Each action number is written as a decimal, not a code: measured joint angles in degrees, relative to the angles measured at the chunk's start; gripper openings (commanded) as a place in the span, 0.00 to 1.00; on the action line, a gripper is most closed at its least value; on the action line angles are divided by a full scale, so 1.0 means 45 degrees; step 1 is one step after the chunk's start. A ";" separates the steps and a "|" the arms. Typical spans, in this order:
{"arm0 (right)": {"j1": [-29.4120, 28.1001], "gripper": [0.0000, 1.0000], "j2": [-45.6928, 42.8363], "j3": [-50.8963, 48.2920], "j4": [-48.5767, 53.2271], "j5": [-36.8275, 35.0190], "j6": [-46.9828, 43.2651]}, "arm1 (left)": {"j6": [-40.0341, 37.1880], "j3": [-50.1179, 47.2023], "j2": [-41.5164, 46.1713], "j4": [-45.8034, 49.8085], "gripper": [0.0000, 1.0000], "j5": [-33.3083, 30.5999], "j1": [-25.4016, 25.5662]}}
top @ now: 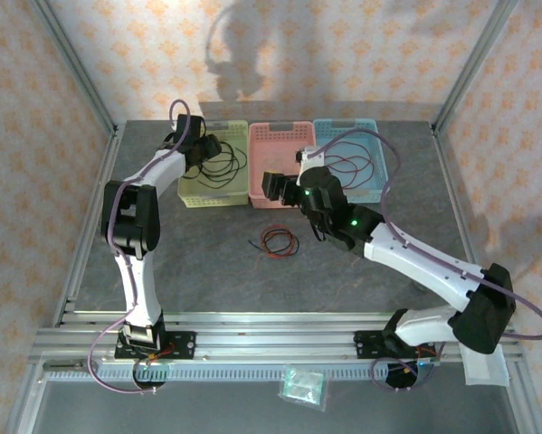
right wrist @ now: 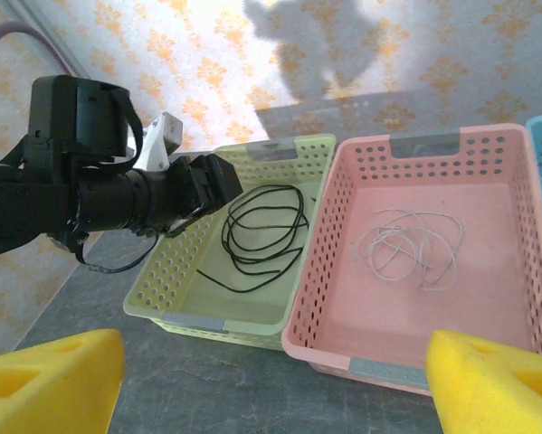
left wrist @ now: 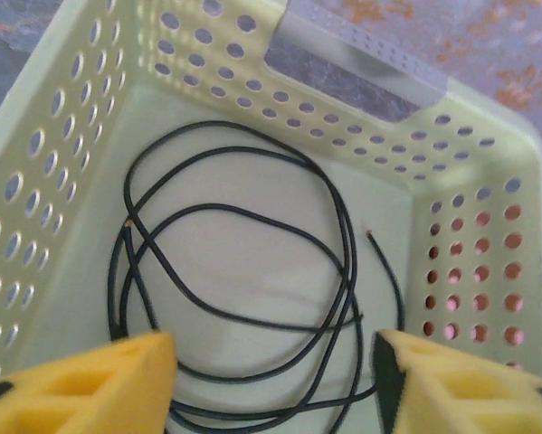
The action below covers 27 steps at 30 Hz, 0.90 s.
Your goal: Untangle the cables
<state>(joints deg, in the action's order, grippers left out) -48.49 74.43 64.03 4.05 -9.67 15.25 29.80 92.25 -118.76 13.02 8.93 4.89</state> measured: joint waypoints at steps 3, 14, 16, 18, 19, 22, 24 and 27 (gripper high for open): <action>0.0019 0.86 -0.0044 -0.0029 0.0345 -0.0117 0.0398 | -0.0073 -0.0083 0.0155 0.0141 0.72 0.0068 0.0000; 0.1350 0.79 0.0359 -0.0539 0.2501 0.1355 0.2074 | -0.1044 -0.3186 0.5139 -0.0155 0.75 0.0355 0.0675; 0.1345 0.77 0.0612 -0.0597 0.2827 0.1598 0.1953 | -0.1243 -0.4002 0.6018 -0.0432 0.75 0.0359 0.0942; 0.1345 0.72 0.0860 -0.0738 0.3021 0.1875 0.1705 | -0.1370 -0.4915 0.6790 -0.0695 0.75 0.0413 0.1282; 0.1345 0.69 0.0996 -0.0816 0.3143 0.1982 0.1569 | -0.1409 -0.5382 0.7150 -0.0797 0.75 0.0505 0.1486; 0.1336 0.62 0.1520 -0.0850 0.3599 0.2229 0.1180 | -0.1418 -0.6557 0.7970 -0.1044 0.75 0.0680 0.2089; 0.1282 0.58 0.1957 -0.0840 0.3837 0.2307 0.0947 | -0.1418 -0.7179 0.8461 -0.1059 0.75 0.0714 0.2482; 0.1064 0.52 0.2749 -0.0797 0.4240 0.2409 0.0656 | -0.1413 -0.7834 0.9170 -0.1054 0.75 0.0699 0.2837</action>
<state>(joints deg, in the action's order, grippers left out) -43.70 86.80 60.45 23.14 1.17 18.20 23.44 56.99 -77.49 8.27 12.08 17.65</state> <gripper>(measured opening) 0.542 0.746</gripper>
